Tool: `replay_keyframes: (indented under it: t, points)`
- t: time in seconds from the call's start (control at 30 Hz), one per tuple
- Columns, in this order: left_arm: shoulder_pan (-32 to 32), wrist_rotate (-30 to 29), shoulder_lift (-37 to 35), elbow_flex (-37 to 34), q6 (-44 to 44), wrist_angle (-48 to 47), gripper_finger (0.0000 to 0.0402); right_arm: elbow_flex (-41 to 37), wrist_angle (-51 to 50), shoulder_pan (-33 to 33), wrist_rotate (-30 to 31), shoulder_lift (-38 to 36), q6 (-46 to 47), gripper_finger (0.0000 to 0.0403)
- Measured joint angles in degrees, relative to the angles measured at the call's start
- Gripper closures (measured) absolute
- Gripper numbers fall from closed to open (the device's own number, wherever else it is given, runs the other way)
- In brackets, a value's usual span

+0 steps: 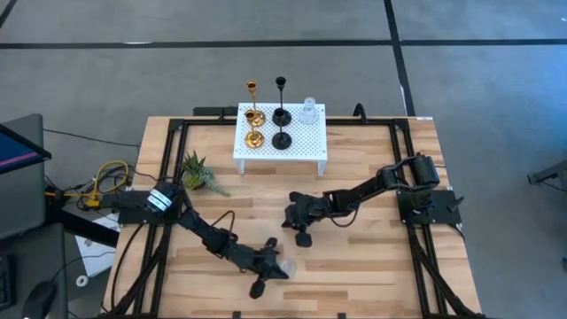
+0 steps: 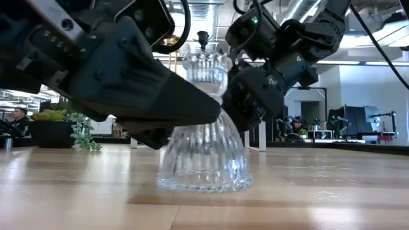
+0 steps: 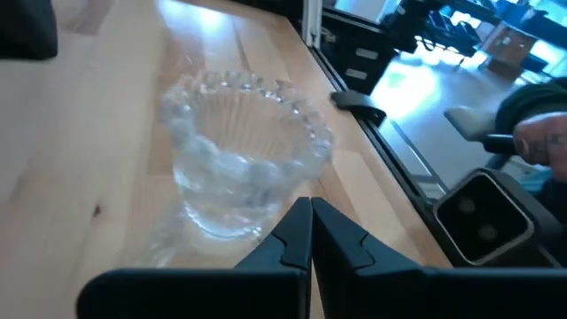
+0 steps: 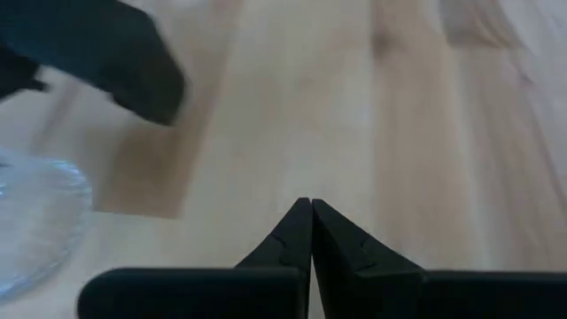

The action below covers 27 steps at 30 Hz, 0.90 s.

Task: Pick & Place candle stick holders
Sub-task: Move the transparent glass candle holder to the middle of the table

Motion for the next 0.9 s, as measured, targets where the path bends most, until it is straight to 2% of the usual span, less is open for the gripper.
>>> replay_keyframes:
  t: [0.2, 0.43, 0.63, 0.9]
  points:
    - [0.2, -4.2, 0.7, 1.1, 0.8, 0.0, 0.0399, 0.0, -7.0, 0.3, 8.1, -1.3, 2.7, 0.0403]
    - [2.8, -6.5, 0.7, 1.1, 3.3, 0.0, 0.0399, 0.0, -18.4, 2.5, 19.8, -9.0, 3.2, 0.0403]
    - [5.6, -12.3, 0.7, 1.1, 6.4, 0.0, 0.0399, 0.0, -24.1, 4.7, 25.2, -15.9, 3.1, 0.0403]
    - [11.0, -12.8, 0.7, 1.1, 8.2, -0.3, 0.0399, 0.0, -33.7, 7.2, 31.6, -20.5, 6.2, 0.0403]
